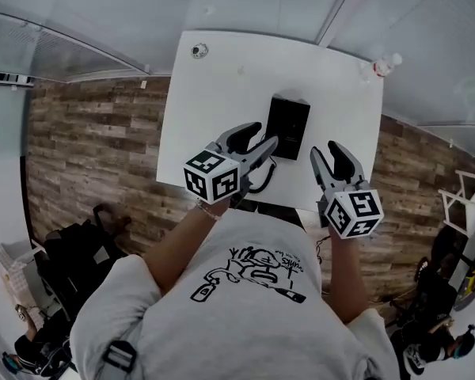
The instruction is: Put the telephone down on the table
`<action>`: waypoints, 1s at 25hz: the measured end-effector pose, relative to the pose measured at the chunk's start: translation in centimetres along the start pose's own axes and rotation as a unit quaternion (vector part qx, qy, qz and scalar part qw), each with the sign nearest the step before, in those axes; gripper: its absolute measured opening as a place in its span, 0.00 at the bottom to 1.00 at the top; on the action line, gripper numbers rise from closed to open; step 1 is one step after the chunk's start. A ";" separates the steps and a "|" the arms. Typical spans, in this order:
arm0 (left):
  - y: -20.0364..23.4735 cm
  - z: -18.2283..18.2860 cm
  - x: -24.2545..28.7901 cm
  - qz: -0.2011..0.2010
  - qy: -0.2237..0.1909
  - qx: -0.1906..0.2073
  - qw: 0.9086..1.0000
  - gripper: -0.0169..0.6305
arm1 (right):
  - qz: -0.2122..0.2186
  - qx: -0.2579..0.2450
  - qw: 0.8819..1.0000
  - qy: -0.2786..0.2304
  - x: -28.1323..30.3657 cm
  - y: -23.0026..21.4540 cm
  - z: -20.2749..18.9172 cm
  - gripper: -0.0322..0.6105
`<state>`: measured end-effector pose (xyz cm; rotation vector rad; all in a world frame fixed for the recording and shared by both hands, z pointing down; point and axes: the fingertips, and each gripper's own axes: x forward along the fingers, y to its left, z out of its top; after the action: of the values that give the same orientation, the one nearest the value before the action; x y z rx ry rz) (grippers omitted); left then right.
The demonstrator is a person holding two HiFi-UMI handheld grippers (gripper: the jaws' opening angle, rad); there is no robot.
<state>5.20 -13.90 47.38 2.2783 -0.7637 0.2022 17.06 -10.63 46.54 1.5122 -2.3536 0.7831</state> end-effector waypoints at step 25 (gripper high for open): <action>-10.3 11.9 -6.2 -0.050 -0.131 0.167 0.976 0.07 | -0.016 -0.177 0.975 -0.133 -6.7 6.9 13.7 0.21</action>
<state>5.25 -13.22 30.49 2.6945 -0.7913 -0.0219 15.04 -10.87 29.93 1.5673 -2.4765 0.1414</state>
